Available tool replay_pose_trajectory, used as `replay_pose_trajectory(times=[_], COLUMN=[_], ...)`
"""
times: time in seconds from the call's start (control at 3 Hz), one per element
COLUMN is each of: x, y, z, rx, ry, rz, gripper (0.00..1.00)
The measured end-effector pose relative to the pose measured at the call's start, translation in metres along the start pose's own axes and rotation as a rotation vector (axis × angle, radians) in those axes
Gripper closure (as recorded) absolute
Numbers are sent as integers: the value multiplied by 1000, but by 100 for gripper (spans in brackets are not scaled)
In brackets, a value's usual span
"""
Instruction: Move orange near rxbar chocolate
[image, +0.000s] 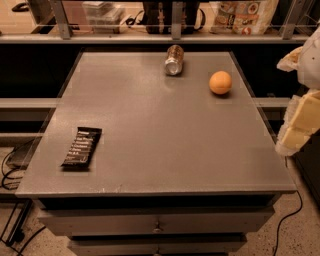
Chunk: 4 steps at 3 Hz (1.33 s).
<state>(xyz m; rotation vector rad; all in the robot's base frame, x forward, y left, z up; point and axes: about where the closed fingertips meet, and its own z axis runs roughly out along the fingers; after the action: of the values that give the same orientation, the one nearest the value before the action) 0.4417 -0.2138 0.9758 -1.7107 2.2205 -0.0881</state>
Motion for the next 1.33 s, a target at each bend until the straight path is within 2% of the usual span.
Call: replay_pose_trajectory(times=[0.33,0.67,1.0,1.33], x=[-9,-19,-28,-38], y=[-11,-30,-60,-94], z=[15,39,65,93], rx=[33,78,111,113], ry=[-75,-188,-288,-362], rz=[40,86,113,146], gripper=[0,0,0,0])
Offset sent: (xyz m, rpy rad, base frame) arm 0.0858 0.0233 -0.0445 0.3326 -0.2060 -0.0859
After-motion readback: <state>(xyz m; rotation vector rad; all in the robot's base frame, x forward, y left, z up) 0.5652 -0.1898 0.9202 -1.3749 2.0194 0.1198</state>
